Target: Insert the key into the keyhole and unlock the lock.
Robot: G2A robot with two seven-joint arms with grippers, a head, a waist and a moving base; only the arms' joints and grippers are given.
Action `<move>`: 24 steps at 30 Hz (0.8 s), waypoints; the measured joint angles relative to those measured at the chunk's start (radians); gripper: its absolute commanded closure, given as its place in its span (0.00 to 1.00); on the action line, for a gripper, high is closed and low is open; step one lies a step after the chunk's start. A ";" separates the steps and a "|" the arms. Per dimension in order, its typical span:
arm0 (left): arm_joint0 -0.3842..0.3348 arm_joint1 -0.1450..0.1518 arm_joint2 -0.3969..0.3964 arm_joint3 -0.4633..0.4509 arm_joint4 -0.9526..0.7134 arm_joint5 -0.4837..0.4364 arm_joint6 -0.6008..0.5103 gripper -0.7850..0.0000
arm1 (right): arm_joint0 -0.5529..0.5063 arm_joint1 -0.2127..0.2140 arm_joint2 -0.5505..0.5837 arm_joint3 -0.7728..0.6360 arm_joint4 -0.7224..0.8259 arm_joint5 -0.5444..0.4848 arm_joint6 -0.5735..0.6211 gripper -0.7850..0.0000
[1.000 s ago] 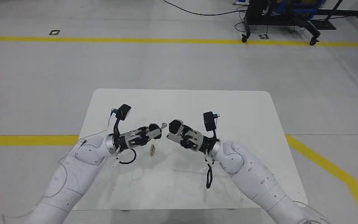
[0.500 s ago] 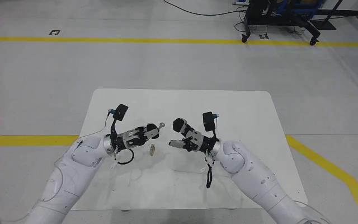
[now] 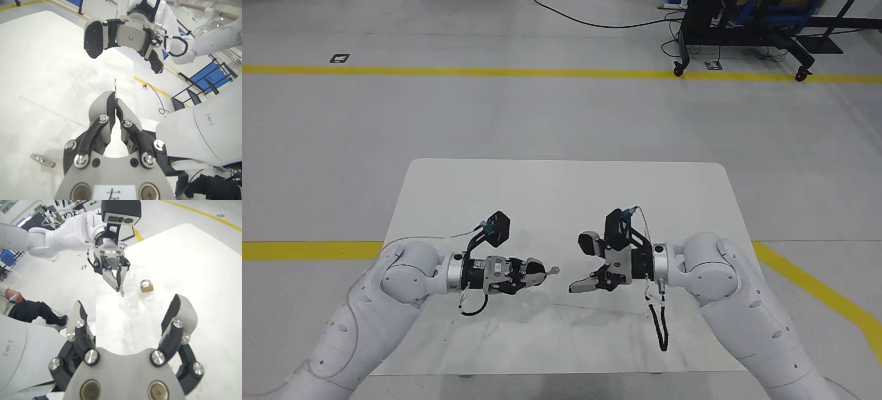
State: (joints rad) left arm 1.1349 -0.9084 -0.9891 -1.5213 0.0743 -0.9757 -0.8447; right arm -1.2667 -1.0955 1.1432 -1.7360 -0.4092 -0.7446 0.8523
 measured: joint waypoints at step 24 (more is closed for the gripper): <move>-0.065 0.034 0.098 0.019 0.008 -0.036 0.039 1.00 | 0.085 -0.003 -0.134 0.059 0.027 0.055 0.021 0.73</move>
State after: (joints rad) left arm 1.0703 -0.8748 -0.8911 -1.5027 0.0822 -1.0119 -0.8060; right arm -1.1822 -1.0990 1.0094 -1.6766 -0.3823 -0.6893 0.8729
